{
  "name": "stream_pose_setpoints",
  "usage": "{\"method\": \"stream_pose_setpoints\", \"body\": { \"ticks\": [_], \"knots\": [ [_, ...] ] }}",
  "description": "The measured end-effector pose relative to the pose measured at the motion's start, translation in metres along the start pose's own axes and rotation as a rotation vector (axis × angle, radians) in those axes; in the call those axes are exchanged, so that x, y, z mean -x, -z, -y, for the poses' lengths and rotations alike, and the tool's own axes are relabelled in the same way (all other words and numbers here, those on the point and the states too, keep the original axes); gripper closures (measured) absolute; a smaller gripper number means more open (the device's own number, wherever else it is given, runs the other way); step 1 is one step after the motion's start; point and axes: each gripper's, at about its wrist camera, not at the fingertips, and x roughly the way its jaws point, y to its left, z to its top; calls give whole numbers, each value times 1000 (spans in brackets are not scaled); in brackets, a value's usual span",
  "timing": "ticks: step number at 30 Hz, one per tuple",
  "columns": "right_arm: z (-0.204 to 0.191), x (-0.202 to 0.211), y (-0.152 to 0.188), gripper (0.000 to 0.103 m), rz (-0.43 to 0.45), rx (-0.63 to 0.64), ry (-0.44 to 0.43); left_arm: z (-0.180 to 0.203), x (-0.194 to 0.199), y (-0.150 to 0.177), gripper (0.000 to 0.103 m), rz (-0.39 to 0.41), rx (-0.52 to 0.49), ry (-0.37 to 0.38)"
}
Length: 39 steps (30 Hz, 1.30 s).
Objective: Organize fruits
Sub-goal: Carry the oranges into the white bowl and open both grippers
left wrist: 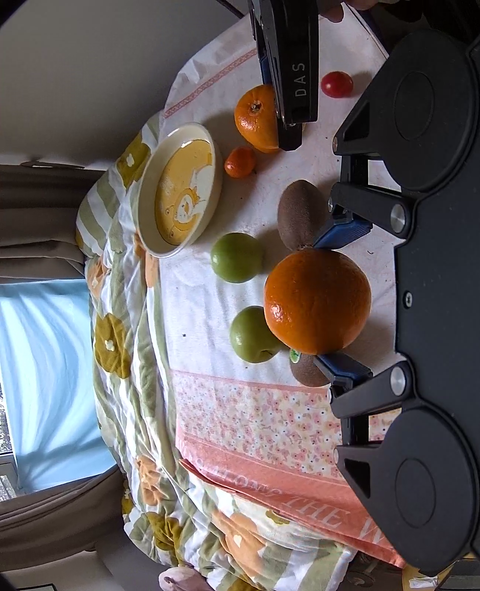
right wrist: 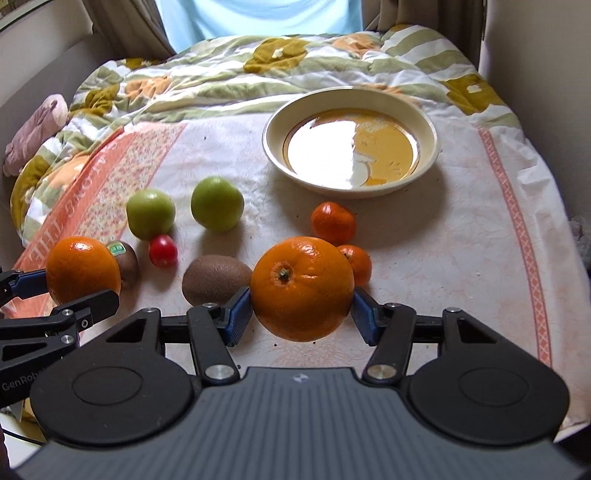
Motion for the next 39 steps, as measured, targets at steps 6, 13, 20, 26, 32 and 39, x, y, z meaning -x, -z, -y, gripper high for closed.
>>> {"method": "stream_pose_setpoints", "body": {
  "ticks": [6, 13, 20, 26, 32, 39],
  "knots": [
    [2, 39, -16, 30, 68, -50, 25, -6, 27, -28, 38, 90, -27, 44],
    [18, 63, -48, 30, 148, -73, 55, -4, 28, -65, 38, 166, -83, 89],
    [47, 47, -86, 30, 163, -66, 53, 14, -2, -109, 38, 188, -100, 104],
    [73, 20, -124, 30, 165, -45, 31, 31, -44, -148, 38, 165, -86, 139],
    [96, -15, -157, 30, 149, -10, 8, 56, -100, -175, 38, 105, -99, 157],
    [115, -55, -177, 30, 103, -2, 4, 79, -170, -182, 38, 24, -157, 169]
  ]
}}
